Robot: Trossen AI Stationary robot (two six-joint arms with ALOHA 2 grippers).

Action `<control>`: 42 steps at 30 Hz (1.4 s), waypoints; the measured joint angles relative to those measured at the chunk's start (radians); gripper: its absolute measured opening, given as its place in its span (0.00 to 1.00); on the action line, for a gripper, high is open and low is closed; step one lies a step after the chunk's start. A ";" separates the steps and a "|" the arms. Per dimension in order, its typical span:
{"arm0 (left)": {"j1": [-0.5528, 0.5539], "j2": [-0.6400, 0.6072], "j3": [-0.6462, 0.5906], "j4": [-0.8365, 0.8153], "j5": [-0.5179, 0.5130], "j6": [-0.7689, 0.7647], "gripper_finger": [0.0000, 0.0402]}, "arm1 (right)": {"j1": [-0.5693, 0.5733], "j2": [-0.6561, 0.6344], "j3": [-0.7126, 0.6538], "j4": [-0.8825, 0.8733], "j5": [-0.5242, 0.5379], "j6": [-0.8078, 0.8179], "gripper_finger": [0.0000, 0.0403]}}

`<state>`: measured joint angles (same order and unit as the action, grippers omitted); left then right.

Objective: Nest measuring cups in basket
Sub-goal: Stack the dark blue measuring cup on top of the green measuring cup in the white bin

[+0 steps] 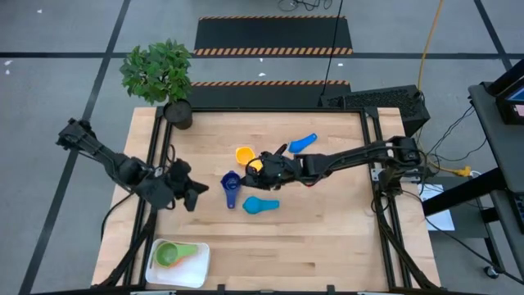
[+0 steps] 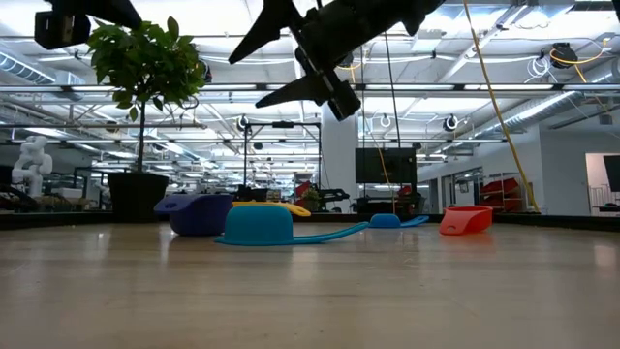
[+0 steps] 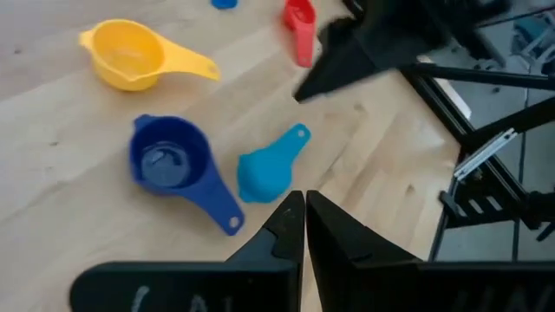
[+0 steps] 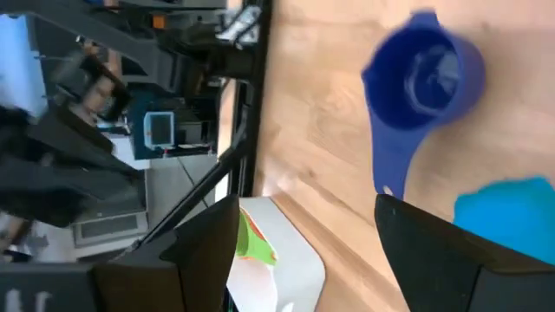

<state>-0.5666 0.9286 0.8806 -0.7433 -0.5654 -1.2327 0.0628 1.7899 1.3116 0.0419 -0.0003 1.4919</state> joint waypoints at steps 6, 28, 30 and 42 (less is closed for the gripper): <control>0.045 -0.058 0.000 -0.109 0.088 0.019 0.05 | 0.030 0.060 0.000 0.002 0.009 0.101 0.65; 0.075 -0.124 -0.011 -0.210 0.250 0.098 0.05 | 0.061 0.259 0.092 0.079 0.079 0.255 0.65; 0.075 -0.124 -0.011 -0.217 0.259 0.112 0.05 | 0.065 0.279 0.123 0.043 0.081 0.255 0.65; 0.075 -0.125 -0.011 -0.255 0.271 0.166 0.05 | 0.060 0.409 0.235 0.036 0.078 0.276 0.65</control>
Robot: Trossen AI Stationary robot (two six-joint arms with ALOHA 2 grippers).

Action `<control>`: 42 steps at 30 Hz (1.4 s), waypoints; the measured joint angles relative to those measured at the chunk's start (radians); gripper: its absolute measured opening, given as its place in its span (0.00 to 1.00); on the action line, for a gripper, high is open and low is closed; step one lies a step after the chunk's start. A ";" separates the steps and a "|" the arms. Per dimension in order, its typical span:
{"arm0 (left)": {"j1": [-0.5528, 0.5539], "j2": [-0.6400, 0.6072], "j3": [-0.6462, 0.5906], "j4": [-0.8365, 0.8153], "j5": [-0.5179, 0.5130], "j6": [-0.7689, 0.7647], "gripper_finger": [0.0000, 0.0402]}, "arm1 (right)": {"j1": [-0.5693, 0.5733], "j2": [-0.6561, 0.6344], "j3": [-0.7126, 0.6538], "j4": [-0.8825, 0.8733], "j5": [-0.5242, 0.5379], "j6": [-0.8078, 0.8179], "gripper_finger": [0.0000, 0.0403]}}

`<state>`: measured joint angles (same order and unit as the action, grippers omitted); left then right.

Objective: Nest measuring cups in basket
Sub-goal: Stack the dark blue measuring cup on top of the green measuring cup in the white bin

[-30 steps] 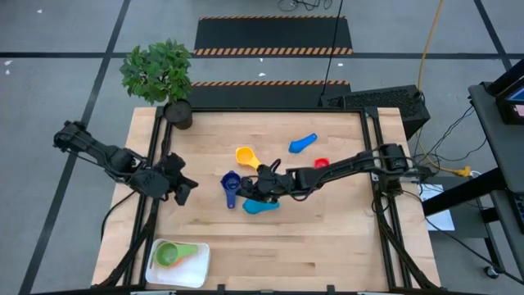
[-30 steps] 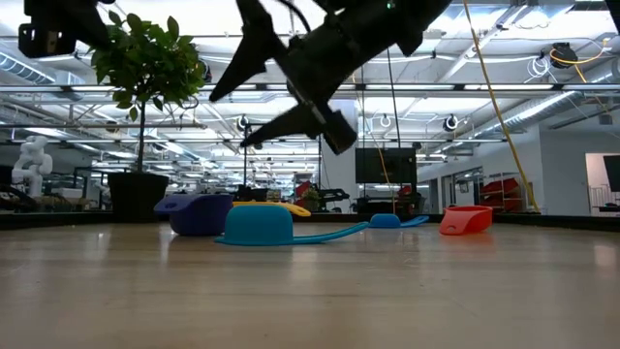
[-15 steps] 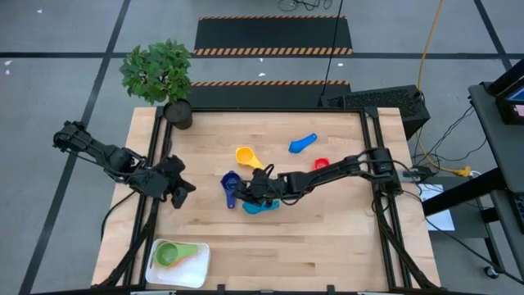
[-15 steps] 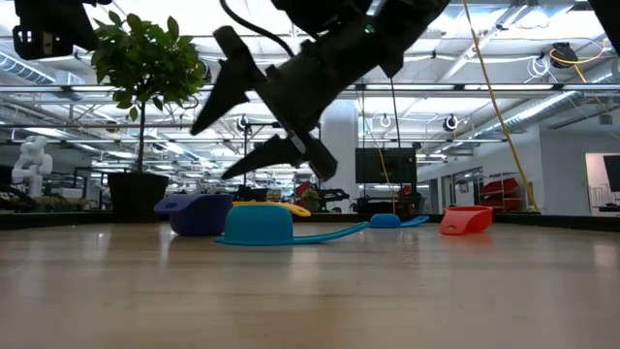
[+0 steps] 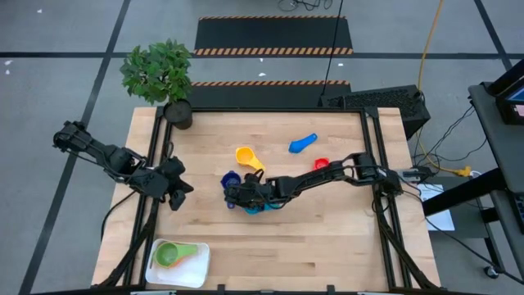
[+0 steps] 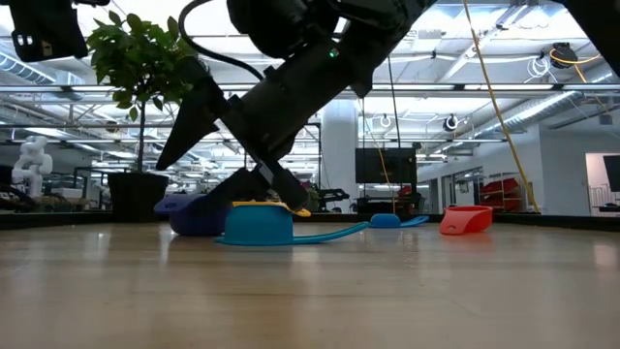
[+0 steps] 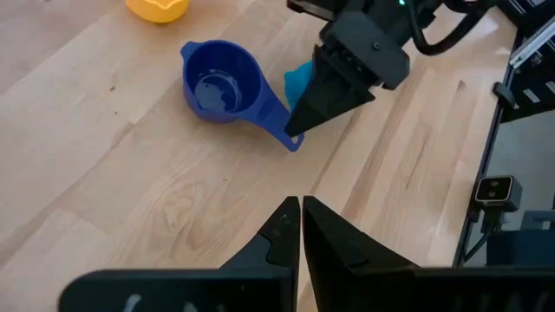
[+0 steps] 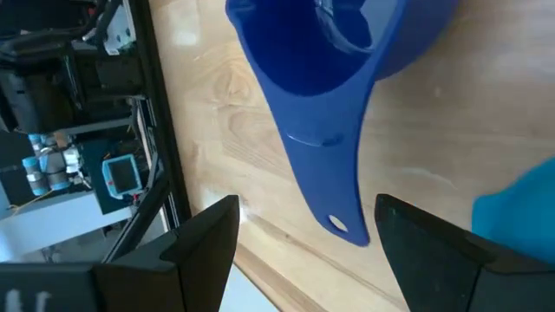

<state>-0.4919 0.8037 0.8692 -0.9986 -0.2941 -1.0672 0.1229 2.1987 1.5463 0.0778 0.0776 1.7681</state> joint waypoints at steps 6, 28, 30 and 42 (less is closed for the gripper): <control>-0.001 0.000 0.000 0.000 0.007 0.009 0.05 | -0.014 0.003 0.001 -0.016 0.003 -0.007 0.65; 0.000 0.000 0.000 -0.010 0.014 0.067 0.05 | -0.053 0.003 0.001 0.020 -0.002 -0.175 0.16; 0.000 0.000 0.000 -0.010 0.014 0.060 0.05 | -0.058 0.003 0.001 0.026 -0.002 -0.199 0.08; 0.000 0.000 0.000 -0.047 -0.015 0.003 0.05 | -0.069 0.003 0.001 0.039 -0.031 -0.251 0.01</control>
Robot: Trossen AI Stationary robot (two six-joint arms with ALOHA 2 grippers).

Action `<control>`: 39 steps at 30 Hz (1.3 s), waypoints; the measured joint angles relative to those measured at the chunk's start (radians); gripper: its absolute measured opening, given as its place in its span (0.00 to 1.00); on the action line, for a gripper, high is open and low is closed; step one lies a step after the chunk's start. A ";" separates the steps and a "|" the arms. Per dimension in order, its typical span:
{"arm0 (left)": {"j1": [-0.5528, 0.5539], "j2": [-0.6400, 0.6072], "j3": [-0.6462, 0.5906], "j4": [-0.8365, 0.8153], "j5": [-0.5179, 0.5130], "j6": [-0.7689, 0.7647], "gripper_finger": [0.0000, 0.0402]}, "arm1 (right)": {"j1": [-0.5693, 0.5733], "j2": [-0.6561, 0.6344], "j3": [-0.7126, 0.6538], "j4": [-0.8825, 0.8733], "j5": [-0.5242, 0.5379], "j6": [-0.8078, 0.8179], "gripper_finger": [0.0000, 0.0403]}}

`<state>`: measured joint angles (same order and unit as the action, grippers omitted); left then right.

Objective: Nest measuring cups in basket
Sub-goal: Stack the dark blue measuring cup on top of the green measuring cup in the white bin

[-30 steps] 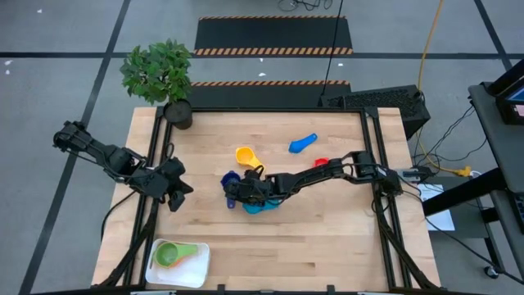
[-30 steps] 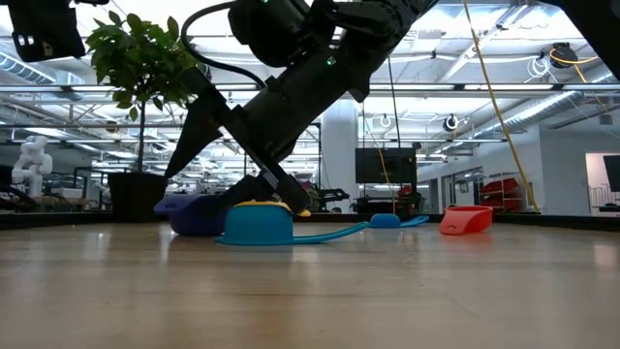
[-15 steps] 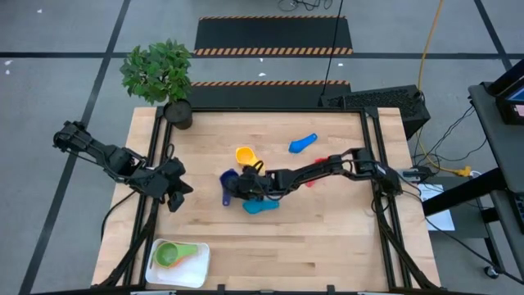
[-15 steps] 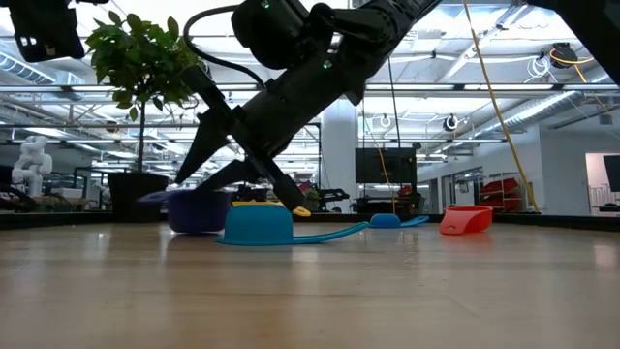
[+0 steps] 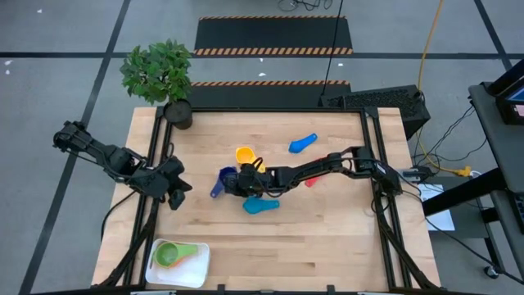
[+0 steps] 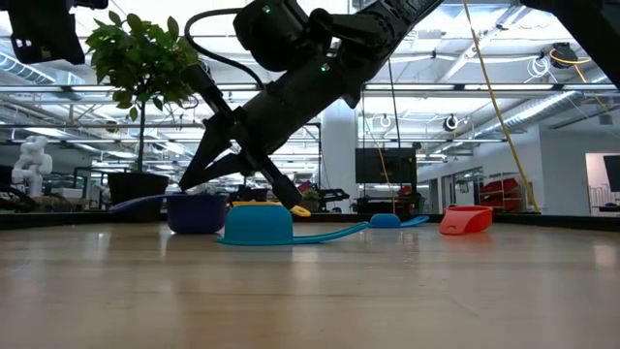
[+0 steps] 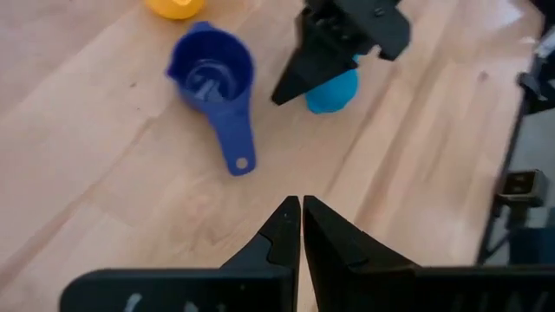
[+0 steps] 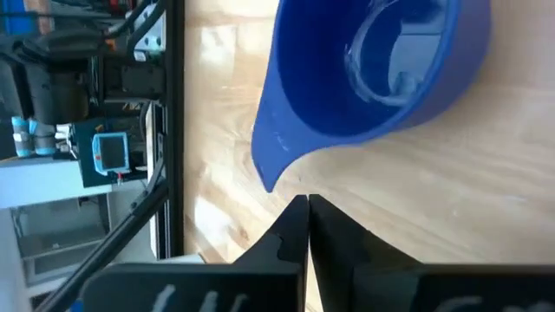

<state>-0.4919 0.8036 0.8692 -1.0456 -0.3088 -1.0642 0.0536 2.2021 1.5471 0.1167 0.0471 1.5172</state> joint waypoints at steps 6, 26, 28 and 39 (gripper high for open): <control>0.000 0.005 0.000 -0.106 -0.041 -0.058 0.05 | -0.001 -0.001 -0.001 0.082 0.001 0.058 0.05; 0.129 0.145 -0.267 0.126 0.053 -0.082 0.22 | -0.075 -0.133 -0.001 -0.186 -0.310 -0.176 0.14; 0.154 0.177 -0.294 0.160 0.045 -0.063 0.22 | -0.081 -0.146 -0.001 -0.219 -0.343 -0.203 0.14; 0.271 0.356 -0.381 0.511 0.040 0.147 0.22 | -0.107 -0.242 -0.001 -0.365 -0.462 -0.369 0.14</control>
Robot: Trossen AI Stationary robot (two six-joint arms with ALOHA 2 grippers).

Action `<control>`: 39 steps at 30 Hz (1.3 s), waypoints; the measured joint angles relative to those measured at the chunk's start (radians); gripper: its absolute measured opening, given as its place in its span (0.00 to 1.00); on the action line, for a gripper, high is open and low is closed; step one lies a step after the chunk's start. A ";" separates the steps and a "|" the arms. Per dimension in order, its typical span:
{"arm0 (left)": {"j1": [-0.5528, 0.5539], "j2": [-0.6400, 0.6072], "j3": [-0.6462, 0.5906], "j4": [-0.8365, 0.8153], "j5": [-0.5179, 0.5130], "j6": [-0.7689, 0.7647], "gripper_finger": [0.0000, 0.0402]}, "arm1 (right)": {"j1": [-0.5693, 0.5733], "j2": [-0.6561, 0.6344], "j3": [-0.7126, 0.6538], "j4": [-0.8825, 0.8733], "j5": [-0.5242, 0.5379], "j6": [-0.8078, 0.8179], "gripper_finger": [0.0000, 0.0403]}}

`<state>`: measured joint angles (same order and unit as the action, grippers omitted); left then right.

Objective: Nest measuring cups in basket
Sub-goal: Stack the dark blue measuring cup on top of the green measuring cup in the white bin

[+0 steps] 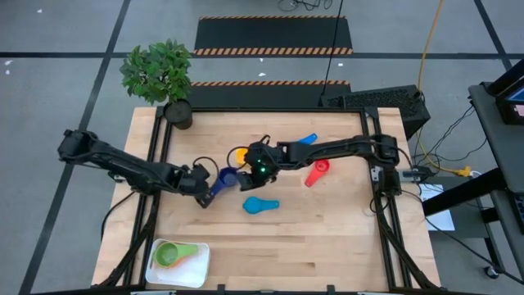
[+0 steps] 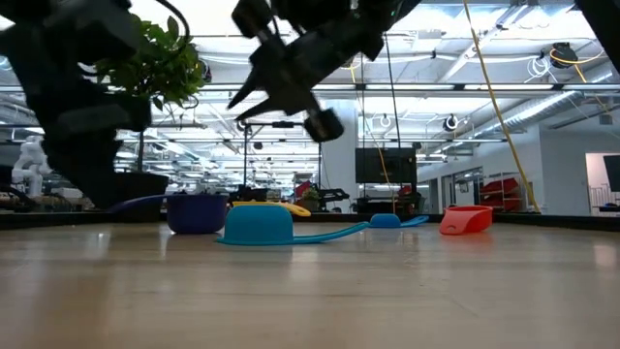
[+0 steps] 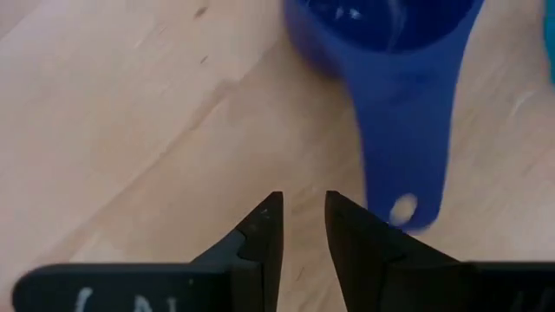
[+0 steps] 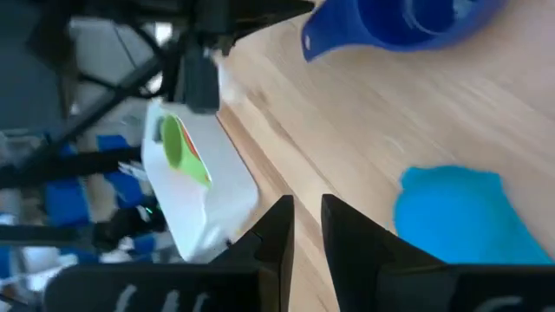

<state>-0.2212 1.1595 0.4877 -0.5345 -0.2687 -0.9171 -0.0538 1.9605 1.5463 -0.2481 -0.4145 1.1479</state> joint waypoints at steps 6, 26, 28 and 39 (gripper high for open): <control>0.021 0.066 0.000 0.292 0.070 0.085 0.22 | 0.001 -0.075 0.000 -0.267 0.117 -0.114 0.14; 0.013 0.077 0.002 0.336 0.082 -0.134 0.22 | -0.052 -0.088 -0.133 -0.169 0.071 -0.199 0.49; 0.014 0.077 0.002 0.308 0.056 -0.153 0.22 | -0.057 -0.088 -0.138 -0.143 0.069 -0.195 0.53; 0.042 0.024 0.002 0.185 -0.063 -0.236 0.22 | -0.056 -0.088 -0.138 -0.165 0.040 -0.274 0.62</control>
<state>-0.1796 1.1838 0.4894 -0.3496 -0.3313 -1.1531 -0.1101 1.8725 1.4084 -0.4130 -0.3746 0.8736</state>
